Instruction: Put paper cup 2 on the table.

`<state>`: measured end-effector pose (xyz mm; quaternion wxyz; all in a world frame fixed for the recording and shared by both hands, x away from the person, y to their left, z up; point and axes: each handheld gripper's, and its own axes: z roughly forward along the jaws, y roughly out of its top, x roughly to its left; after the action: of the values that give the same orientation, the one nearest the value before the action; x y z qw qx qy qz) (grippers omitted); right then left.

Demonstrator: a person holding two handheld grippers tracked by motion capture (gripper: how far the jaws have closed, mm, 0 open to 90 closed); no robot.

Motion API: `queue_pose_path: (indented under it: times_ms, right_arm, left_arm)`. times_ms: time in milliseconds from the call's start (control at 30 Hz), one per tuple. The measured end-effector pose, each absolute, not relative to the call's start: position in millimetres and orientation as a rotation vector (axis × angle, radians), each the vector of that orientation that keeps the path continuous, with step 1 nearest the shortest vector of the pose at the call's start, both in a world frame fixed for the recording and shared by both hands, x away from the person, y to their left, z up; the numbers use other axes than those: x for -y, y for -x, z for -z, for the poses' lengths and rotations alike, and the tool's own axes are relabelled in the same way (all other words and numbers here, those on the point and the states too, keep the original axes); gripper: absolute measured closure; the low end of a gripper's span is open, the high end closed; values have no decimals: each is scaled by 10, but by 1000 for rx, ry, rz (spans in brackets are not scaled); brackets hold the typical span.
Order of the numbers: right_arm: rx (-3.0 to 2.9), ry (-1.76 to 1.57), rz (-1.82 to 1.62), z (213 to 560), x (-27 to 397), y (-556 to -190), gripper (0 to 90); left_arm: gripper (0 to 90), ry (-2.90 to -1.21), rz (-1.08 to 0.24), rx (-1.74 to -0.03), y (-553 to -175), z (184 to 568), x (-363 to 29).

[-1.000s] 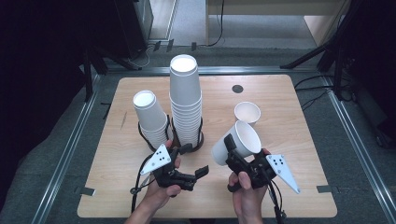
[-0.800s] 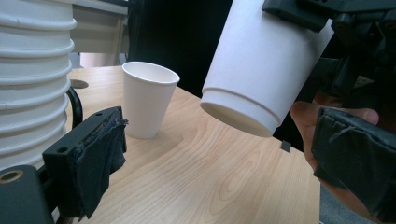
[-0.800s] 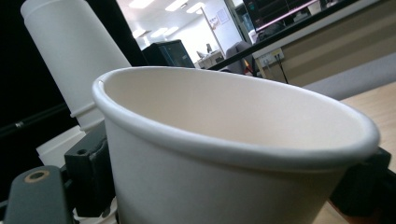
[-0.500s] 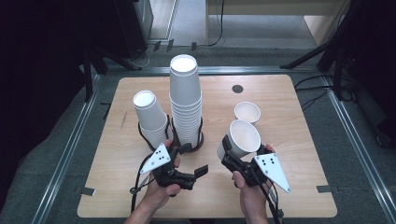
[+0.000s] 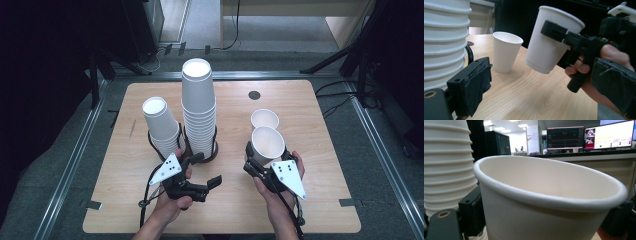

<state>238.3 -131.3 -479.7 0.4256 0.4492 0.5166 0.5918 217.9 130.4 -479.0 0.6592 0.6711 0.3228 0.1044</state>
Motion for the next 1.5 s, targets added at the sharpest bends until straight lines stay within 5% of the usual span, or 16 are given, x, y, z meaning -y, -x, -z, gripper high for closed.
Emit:
queue_pose_path:
  times_ms: [533, 1500]
  right_arm:
    - [-1315, -1089, -1341, 5201, 1402, -2737, 125]
    - [-1477, -1173, -1277, 5440, 1625, -2727, 109]
  left_arm:
    - [35, -1520, -239, -742, -2194, 4805, -1325]
    - [35, -1523, -250, -764, -2214, 4839, -1370]
